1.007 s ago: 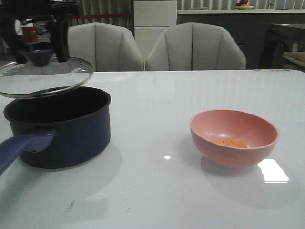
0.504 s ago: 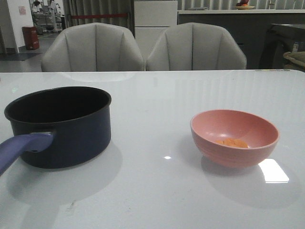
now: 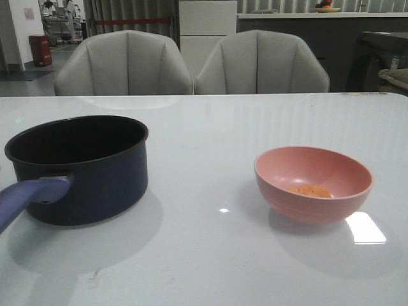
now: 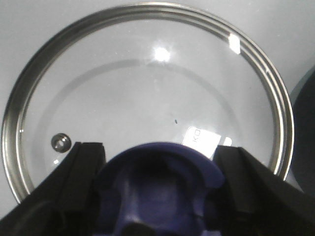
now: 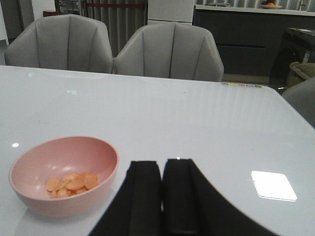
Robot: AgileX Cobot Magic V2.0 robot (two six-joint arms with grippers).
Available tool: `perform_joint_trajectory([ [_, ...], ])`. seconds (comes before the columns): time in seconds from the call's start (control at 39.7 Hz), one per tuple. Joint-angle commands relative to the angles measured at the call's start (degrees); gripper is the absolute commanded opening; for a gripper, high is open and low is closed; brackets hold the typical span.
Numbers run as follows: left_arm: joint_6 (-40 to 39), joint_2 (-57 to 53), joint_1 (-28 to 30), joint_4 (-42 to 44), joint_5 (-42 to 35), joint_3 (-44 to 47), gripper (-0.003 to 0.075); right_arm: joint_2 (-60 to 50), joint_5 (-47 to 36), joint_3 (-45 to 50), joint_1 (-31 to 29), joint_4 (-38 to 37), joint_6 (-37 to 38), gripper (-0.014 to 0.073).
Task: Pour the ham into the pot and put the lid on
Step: 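Lift the glass lid off the pot with the left gripper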
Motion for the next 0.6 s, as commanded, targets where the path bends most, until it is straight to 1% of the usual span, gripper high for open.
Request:
perform_joint_trajectory([
  [0.0, 0.42, -1.07, -0.38, -1.06, -1.40, -1.28, 0.0225, -1.15, -4.40, 0.58, -0.28, -0.57, -0.17, 0.0147],
  [0.1, 0.42, 0.04, -0.67, -0.92, -1.40, -1.28, 0.0267, -1.15, -4.40, 0.58, -0.28, -0.57, -0.17, 0.0147],
  [0.28, 0.42, 2.02, -0.74, -0.92, -1.25, -1.28, 0.0446, -1.15, -4.40, 0.58, -0.28, -0.57, -0.17, 0.0147],
  [0.33, 0.42, 2.40, -0.74, -0.84, -0.79, -1.28, 0.0473, -1.15, -4.40, 0.58, -0.28, -0.57, -0.17, 0.0147],
  [0.58, 0.42, 2.68, -0.74, -0.69, 0.22, -2.41, 0.0471, -1.15, -4.40, 0.58, -0.28, -0.57, -0.17, 0.0147],
])
